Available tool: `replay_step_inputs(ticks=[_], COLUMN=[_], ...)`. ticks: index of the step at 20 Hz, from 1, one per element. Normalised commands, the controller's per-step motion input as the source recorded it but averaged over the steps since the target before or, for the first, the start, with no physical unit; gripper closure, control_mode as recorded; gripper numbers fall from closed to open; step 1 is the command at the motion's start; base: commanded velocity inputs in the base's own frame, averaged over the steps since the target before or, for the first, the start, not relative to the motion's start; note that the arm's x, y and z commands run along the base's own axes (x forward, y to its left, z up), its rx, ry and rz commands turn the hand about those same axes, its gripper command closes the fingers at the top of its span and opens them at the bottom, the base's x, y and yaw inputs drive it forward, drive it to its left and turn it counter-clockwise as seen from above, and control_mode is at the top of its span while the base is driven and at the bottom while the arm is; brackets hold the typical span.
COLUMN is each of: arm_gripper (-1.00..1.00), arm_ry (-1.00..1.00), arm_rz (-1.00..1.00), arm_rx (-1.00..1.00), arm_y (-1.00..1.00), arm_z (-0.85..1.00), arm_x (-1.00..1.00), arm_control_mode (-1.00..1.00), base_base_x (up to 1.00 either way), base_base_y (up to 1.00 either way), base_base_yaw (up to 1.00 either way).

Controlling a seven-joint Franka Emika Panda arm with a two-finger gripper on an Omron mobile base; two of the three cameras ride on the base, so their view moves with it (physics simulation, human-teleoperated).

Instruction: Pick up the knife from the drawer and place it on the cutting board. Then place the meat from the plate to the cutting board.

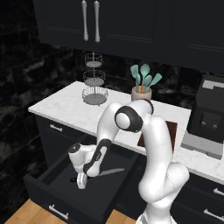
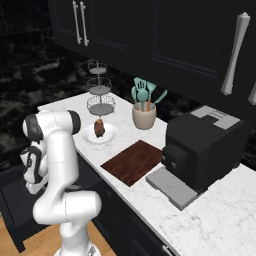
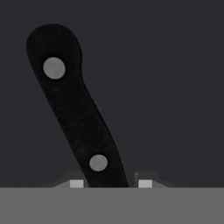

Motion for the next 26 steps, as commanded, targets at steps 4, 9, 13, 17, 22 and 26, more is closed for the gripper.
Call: replay_step_inputs(ticks=[4,9,13,17,22,26], arm_gripper=[1.0,1.0,1.0,1.0,1.0,1.0], arm_ry=[0.0,0.0,0.0,0.0,0.01,0.0], arm_rz=[0.0,0.0,0.0,0.0,0.01,0.07], arm_rx=[0.0,0.01,0.0,0.0,-0.03,0.0], arm_y=[0.42,0.4,0.36,0.37,-0.08,-0.33], arm_z=[0.35,0.72,0.66,0.89,0.98,1.0], arm_x=[0.0,-0.19,-0.41,-0.39,-0.18,-0.37], arm_control_mode=[-1.0,-1.0,-1.0,-1.0,-1.0,-1.0], base_base_x=[0.0,0.0,0.0,0.0,0.0,0.0], base_base_y=[0.0,0.0,0.0,0.0,0.0,0.0], base_base_yaw=[0.0,0.0,0.0,0.0,0.0,0.0])
